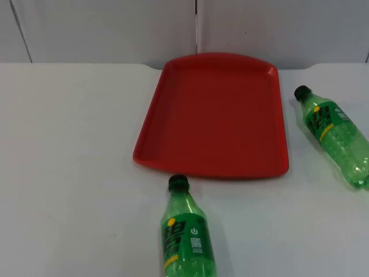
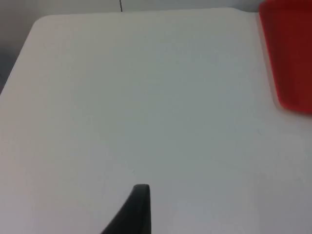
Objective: Place the bottle upright on the tray.
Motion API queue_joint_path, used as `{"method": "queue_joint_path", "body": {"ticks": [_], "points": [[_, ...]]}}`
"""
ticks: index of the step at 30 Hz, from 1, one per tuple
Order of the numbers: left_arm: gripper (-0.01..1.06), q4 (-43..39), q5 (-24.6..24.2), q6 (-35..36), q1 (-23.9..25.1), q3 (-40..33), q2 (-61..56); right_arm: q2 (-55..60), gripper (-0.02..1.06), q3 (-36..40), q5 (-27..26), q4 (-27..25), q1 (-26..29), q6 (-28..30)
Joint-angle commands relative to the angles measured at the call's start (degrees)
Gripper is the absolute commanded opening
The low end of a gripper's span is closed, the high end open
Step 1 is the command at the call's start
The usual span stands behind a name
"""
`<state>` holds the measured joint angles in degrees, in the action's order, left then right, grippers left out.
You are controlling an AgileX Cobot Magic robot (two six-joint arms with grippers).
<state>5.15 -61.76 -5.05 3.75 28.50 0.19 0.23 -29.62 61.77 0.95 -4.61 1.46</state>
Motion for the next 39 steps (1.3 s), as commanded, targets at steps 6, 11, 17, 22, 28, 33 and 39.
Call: {"method": "queue_joint_path", "body": {"ticks": [6, 11, 17, 22, 28, 33, 39], "points": [[1.05, 0.16, 0.16, 3.10, 0.32, 0.09, -0.19, -0.23, 1.05, 0.05, -0.04, -0.02, 0.23, 0.50], [1.05, 0.16, -0.06, 4.27, 0.32, 3.07, 2.36, -0.23, 1.05, 0.05, -0.04, -0.02, 0.23, 0.50], [1.05, 0.52, -0.17, 5.93, 0.32, 7.41, 10.33, -0.23, 1.05, 0.05, -0.04, -0.02, 0.23, 0.50], [1.05, 2.22, -0.17, 5.93, 0.32, 9.98, 17.71, -0.23, 1.05, 0.05, -0.04, -0.02, 0.23, 0.50], [1.05, 4.86, -0.30, 5.93, 0.32, 12.50, 26.30, -0.23, 1.05, 0.05, -0.04, -0.02, 0.23, 0.50], [1.05, 5.61, 0.24, 5.93, 0.32, 14.30, 32.65, -0.23, 1.05, 0.05, -0.04, -0.02, 0.23, 0.50], [1.05, 9.40, 2.68, 4.19, 0.32, 15.47, 40.20, -0.23, 1.05, 0.05, -0.04, -0.02, 0.23, 0.50]]}}
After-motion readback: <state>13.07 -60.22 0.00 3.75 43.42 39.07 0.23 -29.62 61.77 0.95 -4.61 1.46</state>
